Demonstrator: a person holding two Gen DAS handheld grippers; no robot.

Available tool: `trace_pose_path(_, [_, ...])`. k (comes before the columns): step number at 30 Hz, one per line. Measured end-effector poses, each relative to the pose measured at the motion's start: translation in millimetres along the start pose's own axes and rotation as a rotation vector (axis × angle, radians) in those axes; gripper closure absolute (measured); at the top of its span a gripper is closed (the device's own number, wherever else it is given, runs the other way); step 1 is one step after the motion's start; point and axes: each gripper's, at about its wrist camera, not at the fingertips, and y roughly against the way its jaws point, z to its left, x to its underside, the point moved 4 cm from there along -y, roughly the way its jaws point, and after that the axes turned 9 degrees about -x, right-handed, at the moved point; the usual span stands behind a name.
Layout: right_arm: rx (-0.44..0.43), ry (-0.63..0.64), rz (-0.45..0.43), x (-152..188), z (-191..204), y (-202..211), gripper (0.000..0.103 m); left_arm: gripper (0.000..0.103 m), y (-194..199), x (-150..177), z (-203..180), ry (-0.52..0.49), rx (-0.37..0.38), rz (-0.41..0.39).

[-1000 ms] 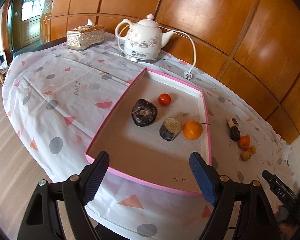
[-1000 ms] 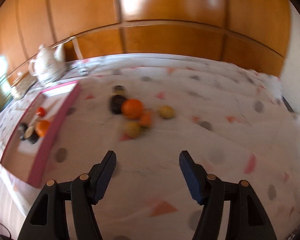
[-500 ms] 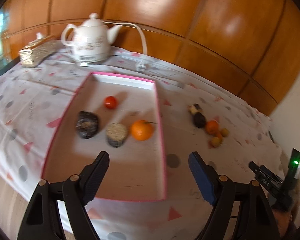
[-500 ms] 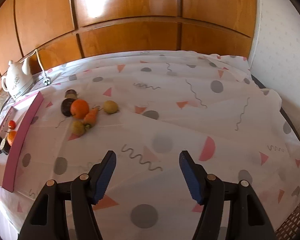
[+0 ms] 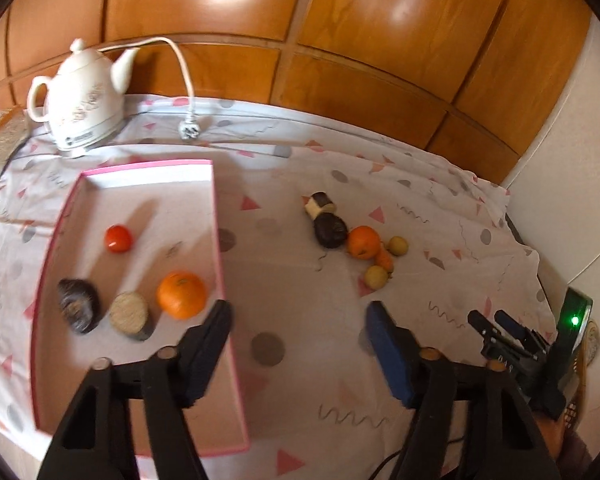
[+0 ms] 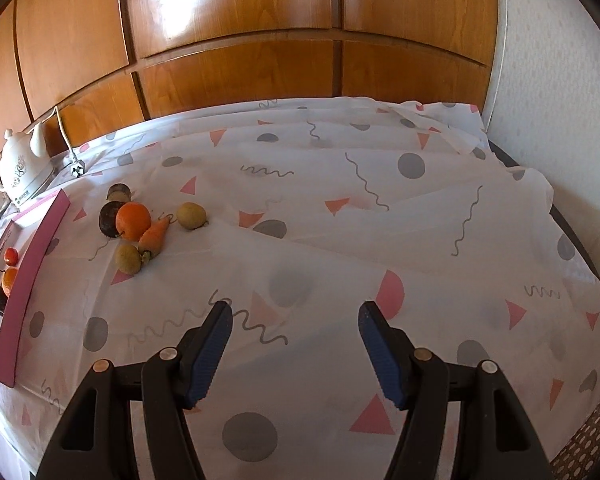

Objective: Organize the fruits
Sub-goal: 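Reach the left gripper to the small bark-covered log piece and grasp it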

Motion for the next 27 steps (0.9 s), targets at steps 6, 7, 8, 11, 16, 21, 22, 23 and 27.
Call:
trace_pose_path(6, [-0.001, 0.001, -0.003, -1, -5, -2, 0.036, 0.056, -35, -29, -15, 0.062, 0.064, 0.053])
trace_pose_path(7, [-0.003, 0.001, -0.003, -1, -6, -2, 0.036, 0.053, -41, -33, -16, 0.072, 0.061, 0.057])
trace_pose_path(8, [-0.006, -0.001, -0.002, -1, -6, -3, 0.036, 0.049, -47, -37, -18, 0.073, 0.057, 0.06])
trace_pose_path(11, [-0.014, -0.002, 0.002, -2, -8, -5, 0.036, 0.047, -69, -51, -28, 0.048, 0.047, 0.073])
trace_pose_path(16, [-0.025, -0.001, 0.012, -1, -9, -7, 0.036, 0.049, -114, -77, -39, 0.055, 0.073, 0.168])
trace_pose_path(21, [-0.046, -0.003, 0.01, -4, -9, -6, 0.036, 0.049, -152, -97, -51, 0.039, 0.037, 0.239])
trace_pose_path(22, [-0.05, -0.001, 0.012, -4, -9, -7, 0.036, 0.049, -158, -100, -52, 0.037, 0.021, 0.249])
trace_pose_path(23, [-0.052, 0.0, 0.014, -4, -10, -7, 0.036, 0.049, -165, -104, -54, 0.032, 0.013, 0.26])
trace_pose_path(27, [-0.058, -0.011, 0.029, -2, -12, -10, 0.036, 0.049, -192, -106, -56, 0.037, -0.017, 0.329])
